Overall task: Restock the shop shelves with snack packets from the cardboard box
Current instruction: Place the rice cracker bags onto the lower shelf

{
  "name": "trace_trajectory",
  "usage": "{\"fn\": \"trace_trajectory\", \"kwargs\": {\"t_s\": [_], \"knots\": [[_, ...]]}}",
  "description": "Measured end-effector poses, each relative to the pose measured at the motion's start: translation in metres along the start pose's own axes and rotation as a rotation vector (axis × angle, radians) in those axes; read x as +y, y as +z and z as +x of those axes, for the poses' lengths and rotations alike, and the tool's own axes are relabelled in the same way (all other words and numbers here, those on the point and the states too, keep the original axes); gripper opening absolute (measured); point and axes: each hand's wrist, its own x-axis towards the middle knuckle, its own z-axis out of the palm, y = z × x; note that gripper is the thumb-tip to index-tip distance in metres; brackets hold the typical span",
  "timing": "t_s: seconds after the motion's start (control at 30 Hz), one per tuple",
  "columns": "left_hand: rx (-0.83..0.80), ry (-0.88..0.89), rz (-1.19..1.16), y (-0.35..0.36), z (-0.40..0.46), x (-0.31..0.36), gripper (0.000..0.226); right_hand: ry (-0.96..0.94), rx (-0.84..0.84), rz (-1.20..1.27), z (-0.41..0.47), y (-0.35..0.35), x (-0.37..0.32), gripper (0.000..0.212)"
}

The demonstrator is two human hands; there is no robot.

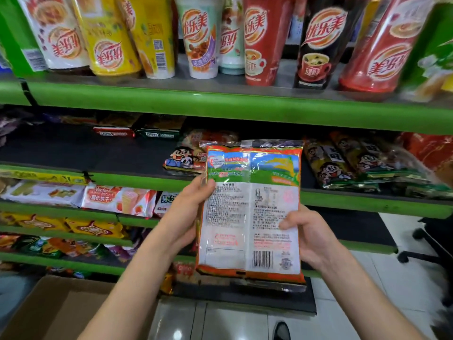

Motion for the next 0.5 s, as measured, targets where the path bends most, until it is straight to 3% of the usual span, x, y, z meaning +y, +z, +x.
{"fn": "trace_trajectory", "kwargs": {"t_s": [0.5], "knots": [[0.035,0.052,-0.038,-0.0102,0.0058,0.0024,0.028,-0.068,0.108,-0.035,0.0033,-0.0045,-0.0039,0.055]]}}
